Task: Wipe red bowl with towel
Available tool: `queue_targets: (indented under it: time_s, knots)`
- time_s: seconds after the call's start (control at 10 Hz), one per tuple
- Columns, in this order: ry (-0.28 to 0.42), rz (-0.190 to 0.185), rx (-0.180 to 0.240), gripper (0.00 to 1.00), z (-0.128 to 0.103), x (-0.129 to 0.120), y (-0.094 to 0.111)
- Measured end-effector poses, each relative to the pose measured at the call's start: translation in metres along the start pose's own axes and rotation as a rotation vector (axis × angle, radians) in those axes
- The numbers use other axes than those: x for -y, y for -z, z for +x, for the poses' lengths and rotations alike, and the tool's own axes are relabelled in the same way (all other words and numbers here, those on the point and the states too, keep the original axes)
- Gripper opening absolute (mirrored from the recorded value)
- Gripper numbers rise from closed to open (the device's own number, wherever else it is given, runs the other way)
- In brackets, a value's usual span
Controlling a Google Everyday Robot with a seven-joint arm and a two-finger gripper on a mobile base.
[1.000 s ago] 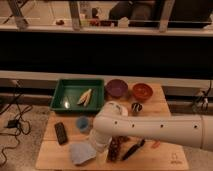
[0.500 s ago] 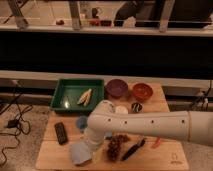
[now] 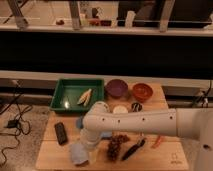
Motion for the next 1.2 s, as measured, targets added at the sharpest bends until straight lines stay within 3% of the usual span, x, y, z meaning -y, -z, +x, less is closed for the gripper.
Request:
queue_targets:
  time_s: [1.1, 1.2]
  knots:
    - [0.011, -0.046, 0.034, 0.8, 0.006, -0.002, -0.032]
    - [0.017, -0.055, 0.033, 0.75, 0.008, -0.002, -0.035]
